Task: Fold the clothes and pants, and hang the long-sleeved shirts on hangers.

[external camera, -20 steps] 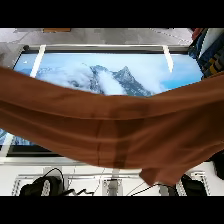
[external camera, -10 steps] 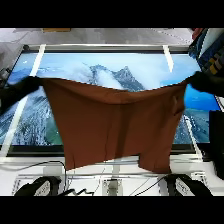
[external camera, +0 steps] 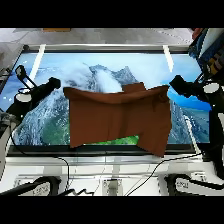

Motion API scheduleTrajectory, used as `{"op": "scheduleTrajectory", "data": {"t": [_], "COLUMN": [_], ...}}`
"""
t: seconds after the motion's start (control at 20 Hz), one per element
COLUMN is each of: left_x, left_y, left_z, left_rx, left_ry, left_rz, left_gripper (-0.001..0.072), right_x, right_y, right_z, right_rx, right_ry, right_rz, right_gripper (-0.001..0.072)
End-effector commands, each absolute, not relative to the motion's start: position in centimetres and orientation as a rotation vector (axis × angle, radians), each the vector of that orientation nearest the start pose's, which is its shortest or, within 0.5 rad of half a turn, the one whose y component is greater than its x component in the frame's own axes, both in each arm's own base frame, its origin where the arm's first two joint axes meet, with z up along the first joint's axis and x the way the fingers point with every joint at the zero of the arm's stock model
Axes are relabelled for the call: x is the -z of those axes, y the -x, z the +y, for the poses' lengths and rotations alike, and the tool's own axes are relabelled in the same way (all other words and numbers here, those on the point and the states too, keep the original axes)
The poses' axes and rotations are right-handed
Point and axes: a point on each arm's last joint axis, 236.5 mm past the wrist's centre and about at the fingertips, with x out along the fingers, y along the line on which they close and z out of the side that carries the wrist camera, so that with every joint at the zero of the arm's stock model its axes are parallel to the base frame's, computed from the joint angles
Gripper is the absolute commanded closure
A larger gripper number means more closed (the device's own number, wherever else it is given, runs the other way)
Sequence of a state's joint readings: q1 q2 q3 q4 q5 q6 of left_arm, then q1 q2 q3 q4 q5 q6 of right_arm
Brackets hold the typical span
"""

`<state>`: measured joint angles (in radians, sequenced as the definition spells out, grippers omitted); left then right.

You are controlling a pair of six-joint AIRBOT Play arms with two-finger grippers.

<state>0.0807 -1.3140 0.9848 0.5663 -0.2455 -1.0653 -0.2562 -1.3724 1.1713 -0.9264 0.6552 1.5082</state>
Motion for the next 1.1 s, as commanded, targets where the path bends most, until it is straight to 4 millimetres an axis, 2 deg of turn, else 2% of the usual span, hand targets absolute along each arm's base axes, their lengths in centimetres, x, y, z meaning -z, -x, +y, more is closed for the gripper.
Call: {"op": "scheduleTrajectory", "data": {"t": [0.0,0.15,0.2,0.25,0.35,0.45,0.5,0.55,0.6,0.65,0.7,0.85,1.05], "left_x": [-7.8,-9.5,-10.2,-10.7,-11.9,-12.4,-12.4,-12.3,-11.8,-11.4,-11.0,-10.3,-10.1], "left_y": [-51.2,-47.7,-46.2,-44.9,-42.7,-41.2,-40.6,-40.0,-39.4,-38.9,-38.4,-37.0,-36.4], "left_z": [-1.0,-1.0,-0.7,-0.5,0.0,0.1,0.0,-0.3,-0.9,-1.4,-1.7,-2.9,-3.3], "left_rx": [0.047,0.14,0.163,0.179,0.2,0.217,0.228,0.244,0.268,0.288,0.304,0.355,0.374], "left_ry": [0.489,0.337,0.315,0.305,0.309,0.313,0.315,0.314,0.316,0.321,0.325,0.333,0.339], "left_rz": [0.492,0.571,0.599,0.622,0.649,0.671,0.686,0.707,0.738,0.767,0.791,0.855,0.881], "left_gripper": [-0.0002,0.0006,0.0007,0.0011,0.0149,0.0152,0.0152,0.0152,0.0153,0.0152,0.0152,0.0152,0.0152], "right_x": [-4.5,-3.0,-2.1,-1.2,0.6,2.6,3.6,4.5,5.4,6.3,7.1,9.3,10.4], "right_y": [-48.7,-43.5,-41.1,-38.8,-34.1,-29.7,-28.2,-27.5,-27.1,-27.1,-27.5,-29.5,-31.0], "right_z": [-6.9,-11.0,-12.1,-12.4,-11.9,-9.7,-8.5,-7.3,-6.2,-5.3,-4.8,-5.7,-7.7], "right_rx": [0.11,0.182,0.184,0.149,0.041,-0.102,-0.164,-0.203,-0.23,-0.237,-0.231,-0.114,-0.009], "right_ry": [-0.56,-0.465,-0.437,-0.414,-0.412,-0.489,-0.552,-0.627,-0.7,-0.759,-0.782,-0.786,-0.778], "right_rz": [0.79,0.964,1.05,1.143,1.31,1.432,1.451,1.443,1.417,1.38,1.341,1.241,1.19], "right_gripper": [0.0194,0.0365,0.0467,0.0525,0.0529,0.0529,0.0519,0.0499,0.0385,0.0241,0.0206,0.0207,0.0208]}}
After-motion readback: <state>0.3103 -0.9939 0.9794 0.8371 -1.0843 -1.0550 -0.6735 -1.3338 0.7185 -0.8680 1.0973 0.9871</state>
